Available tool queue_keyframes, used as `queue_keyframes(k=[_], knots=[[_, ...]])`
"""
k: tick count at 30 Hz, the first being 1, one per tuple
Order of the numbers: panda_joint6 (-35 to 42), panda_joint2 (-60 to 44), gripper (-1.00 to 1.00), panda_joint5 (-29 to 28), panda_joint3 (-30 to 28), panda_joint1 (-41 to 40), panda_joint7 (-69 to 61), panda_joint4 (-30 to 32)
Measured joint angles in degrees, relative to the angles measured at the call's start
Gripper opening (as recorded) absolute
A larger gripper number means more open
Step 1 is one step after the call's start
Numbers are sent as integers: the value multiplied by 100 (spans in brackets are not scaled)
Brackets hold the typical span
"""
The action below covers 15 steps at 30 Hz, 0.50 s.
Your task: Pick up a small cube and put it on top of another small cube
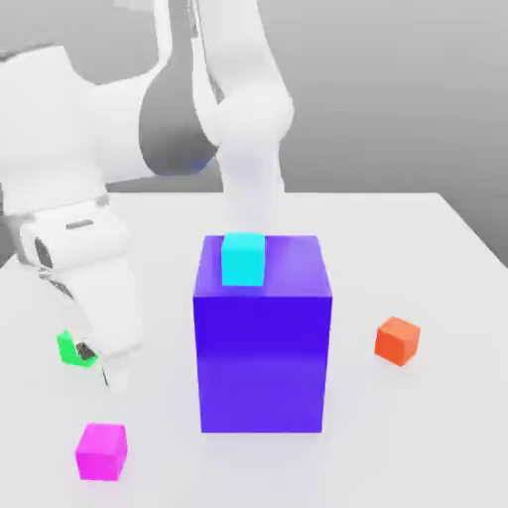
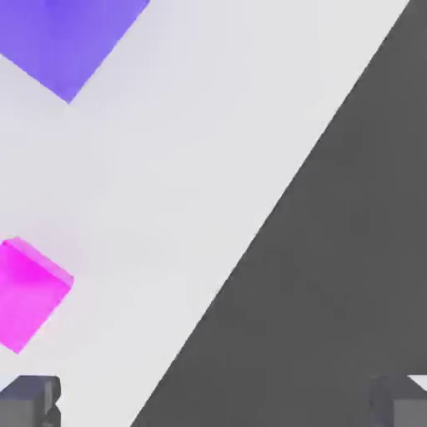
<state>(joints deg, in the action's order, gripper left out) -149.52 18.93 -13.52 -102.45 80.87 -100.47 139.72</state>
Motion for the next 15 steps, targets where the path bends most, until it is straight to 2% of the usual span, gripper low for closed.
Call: queue_keyframes(k=[7,15], knots=[[-8,426,0,-1510,-1285,955,-962,28],[127,804,0,-3024,-2175,1448,-2181,10]])
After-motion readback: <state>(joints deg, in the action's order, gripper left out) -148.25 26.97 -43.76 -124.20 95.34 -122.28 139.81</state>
